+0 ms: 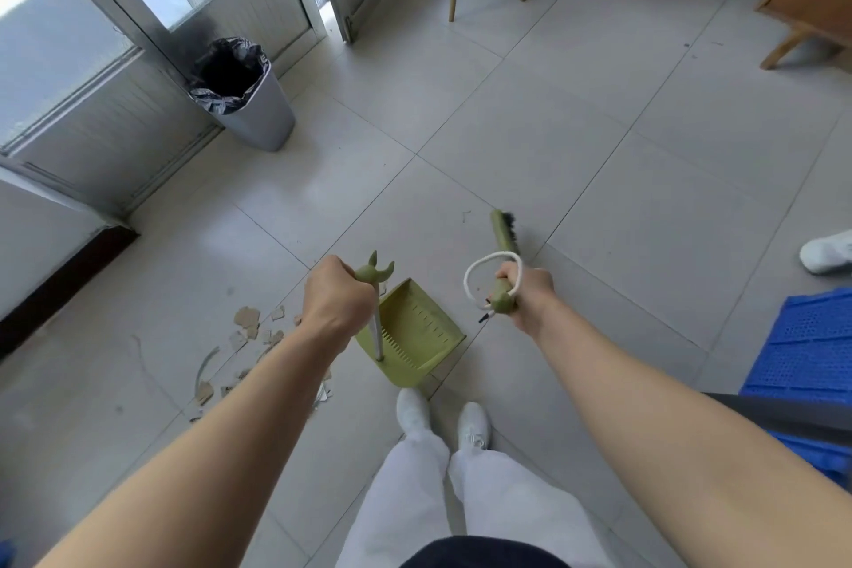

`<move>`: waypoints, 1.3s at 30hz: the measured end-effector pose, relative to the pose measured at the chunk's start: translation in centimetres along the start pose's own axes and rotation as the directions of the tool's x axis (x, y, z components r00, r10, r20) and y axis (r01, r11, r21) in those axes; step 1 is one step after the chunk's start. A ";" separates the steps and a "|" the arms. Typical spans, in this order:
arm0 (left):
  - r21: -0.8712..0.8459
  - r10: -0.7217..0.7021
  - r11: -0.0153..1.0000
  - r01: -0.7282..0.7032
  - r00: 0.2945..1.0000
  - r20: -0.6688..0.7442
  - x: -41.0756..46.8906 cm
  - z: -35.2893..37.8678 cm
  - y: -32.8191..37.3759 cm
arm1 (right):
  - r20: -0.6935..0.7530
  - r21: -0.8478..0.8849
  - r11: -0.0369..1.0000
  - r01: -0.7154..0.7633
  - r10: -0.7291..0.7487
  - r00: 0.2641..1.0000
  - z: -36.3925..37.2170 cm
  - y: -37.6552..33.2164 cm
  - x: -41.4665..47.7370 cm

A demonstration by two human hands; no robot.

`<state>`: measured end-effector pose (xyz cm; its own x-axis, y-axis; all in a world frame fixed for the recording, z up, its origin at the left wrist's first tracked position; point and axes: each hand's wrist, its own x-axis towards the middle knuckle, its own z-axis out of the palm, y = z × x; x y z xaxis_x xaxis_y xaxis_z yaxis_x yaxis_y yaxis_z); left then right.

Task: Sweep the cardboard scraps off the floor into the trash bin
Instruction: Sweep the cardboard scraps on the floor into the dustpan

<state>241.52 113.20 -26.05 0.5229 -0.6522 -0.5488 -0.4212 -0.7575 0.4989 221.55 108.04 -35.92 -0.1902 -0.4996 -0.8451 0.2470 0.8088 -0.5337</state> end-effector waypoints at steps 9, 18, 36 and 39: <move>-0.051 0.040 0.998 -0.036 0.995 0.093 4.1 -0.1 2.2 | 0.031 0.083 0.996 -0.027 0.024 0.999 -0.2 -3.2 3.1; 0.032 0.105 0.993 -0.111 0.981 0.161 7.1 -0.2 6.7 | 0.104 0.135 0.988 -0.078 0.065 0.992 2.6 -4.2 3.5; 0.162 0.227 0.951 -0.264 0.950 0.214 7.0 9.3 19.3 | -0.324 0.378 0.920 0.108 0.022 0.946 -13.2 -12.7 10.4; 0.169 0.226 0.950 -0.261 0.953 0.204 7.4 10.9 21.4 | -0.309 0.405 0.913 0.055 0.080 0.948 -15.2 -14.6 12.6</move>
<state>228.28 91.81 -26.79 0.2523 -0.7983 -0.5469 -0.6623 -0.5545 0.5038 201.11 94.65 -38.33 -0.4537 -0.3129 -0.8344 0.5996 0.5856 -0.5456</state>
